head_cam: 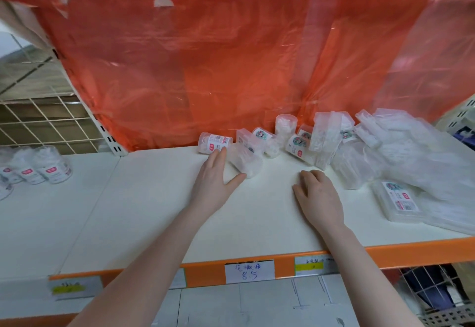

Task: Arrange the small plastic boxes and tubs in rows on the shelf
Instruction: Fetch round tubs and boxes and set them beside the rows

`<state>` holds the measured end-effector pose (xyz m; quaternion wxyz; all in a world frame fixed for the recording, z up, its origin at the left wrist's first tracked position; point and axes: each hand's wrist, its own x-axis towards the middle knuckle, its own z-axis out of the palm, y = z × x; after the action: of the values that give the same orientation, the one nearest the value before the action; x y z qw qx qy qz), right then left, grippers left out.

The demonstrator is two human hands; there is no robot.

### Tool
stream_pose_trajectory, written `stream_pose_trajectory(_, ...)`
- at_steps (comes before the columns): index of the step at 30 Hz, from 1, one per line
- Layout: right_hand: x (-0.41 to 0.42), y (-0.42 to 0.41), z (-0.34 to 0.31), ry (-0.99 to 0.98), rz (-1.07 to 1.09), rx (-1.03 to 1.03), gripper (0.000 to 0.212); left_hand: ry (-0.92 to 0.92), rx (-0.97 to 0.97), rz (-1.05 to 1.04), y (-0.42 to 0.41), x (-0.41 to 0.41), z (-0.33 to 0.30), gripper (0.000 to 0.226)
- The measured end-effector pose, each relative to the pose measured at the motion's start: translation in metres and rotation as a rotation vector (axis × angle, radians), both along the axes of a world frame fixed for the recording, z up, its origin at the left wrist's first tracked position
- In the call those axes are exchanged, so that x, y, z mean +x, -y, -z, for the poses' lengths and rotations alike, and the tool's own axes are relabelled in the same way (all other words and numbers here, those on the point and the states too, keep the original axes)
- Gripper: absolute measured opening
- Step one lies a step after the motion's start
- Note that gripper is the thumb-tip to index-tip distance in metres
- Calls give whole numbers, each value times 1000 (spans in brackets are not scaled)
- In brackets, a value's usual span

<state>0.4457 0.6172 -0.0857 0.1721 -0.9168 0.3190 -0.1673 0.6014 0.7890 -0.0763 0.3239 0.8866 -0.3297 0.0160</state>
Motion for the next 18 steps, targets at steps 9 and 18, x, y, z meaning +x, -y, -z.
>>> stream_pose_trajectory(9,0,0,1,-3,3,-10,36,-33,42,69,23,14,-7,87)
stream_pose_trajectory(18,2,1,3,0,10,-28,32,3,14,-1,41,6,-8,79)
